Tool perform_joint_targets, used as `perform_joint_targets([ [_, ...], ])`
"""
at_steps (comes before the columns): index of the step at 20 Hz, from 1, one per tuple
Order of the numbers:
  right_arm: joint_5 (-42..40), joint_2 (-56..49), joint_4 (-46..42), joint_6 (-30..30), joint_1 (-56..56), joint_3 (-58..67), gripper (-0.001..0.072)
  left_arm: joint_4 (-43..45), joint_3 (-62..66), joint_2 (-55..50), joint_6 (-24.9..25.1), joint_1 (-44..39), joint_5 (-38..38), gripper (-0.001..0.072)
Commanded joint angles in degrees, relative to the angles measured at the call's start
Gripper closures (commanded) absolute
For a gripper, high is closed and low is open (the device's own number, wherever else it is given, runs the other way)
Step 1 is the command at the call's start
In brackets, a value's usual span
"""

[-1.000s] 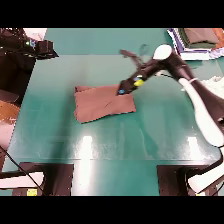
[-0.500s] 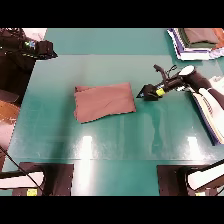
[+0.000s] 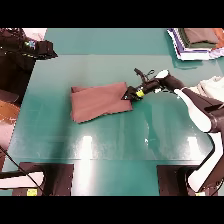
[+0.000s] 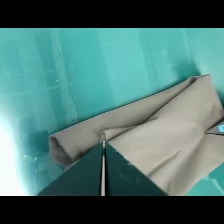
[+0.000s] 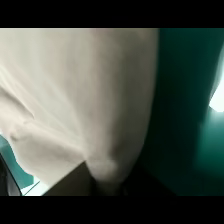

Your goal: Fold the shirts.

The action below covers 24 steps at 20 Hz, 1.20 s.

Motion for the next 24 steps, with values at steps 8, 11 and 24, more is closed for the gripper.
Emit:
perform_joint_targets([
  [8,5.11,11.04,-2.69,0.11,-11.41,4.00,0.0694,0.07,0.00,-0.02,1.36,-9.35,0.11,0.0681],
  [11,5.03,20.61,-7.85,1.86,-22.40,-0.13,0.0694,0.07,0.00,-0.02,2.23,-12.90,0.59,0.0681],
  [24,-10.62,26.86,-13.05,0.07,-54.03,-0.92,0.0695,-0.63,0.00,-0.02,1.53,-19.15,6.88,0.0680],
])
